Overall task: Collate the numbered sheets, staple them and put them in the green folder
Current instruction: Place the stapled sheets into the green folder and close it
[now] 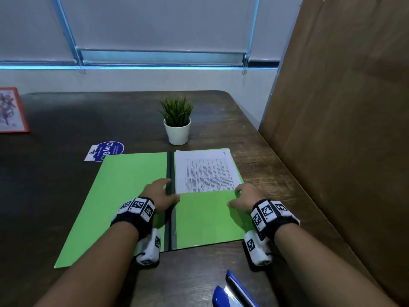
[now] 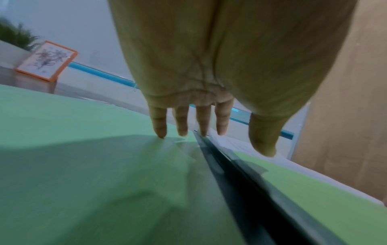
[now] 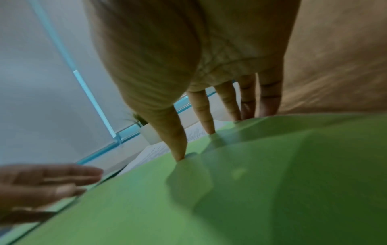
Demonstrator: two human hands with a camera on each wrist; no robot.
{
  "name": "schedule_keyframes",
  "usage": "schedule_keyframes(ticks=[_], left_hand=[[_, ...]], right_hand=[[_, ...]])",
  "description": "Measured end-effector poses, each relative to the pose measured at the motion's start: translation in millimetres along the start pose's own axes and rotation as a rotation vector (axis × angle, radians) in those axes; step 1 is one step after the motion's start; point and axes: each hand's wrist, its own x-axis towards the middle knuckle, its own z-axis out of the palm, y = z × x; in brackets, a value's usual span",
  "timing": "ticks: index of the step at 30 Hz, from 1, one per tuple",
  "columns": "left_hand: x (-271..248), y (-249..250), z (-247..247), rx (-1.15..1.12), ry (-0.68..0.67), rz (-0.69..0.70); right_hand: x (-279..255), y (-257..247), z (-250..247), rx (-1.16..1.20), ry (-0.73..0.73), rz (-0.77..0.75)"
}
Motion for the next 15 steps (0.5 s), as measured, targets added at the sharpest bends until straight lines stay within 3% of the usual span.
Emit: schedule_keyframes(ticks=[3, 5, 7, 10, 14, 15], left_hand=[[1, -31, -14, 0.032, 0.141, -0.251], [-8, -64, -23, 0.047, 0.165, -0.493], [-26, -94, -28, 0.031, 0.174, -0.642], [-61, -125, -35, 0.015, 0.245, -0.722], [-64, -150, -50, -0.009, 0.298, -0.653], [-63, -150, -56, -0.066, 0.260, -0.620]], right_hand=[[1, -4, 0, -0.014, 0.012, 0.022], [-1, -4, 1, -0.043, 0.012, 0.043], [-5, -4, 2, -0.060, 0.017, 0.063], [-12, -3, 7, -0.048, 0.038, 0.073], [-22, -3, 12, -0.044, 0.035, 0.087], [-24, -4, 12, -0.042, 0.036, 0.092]])
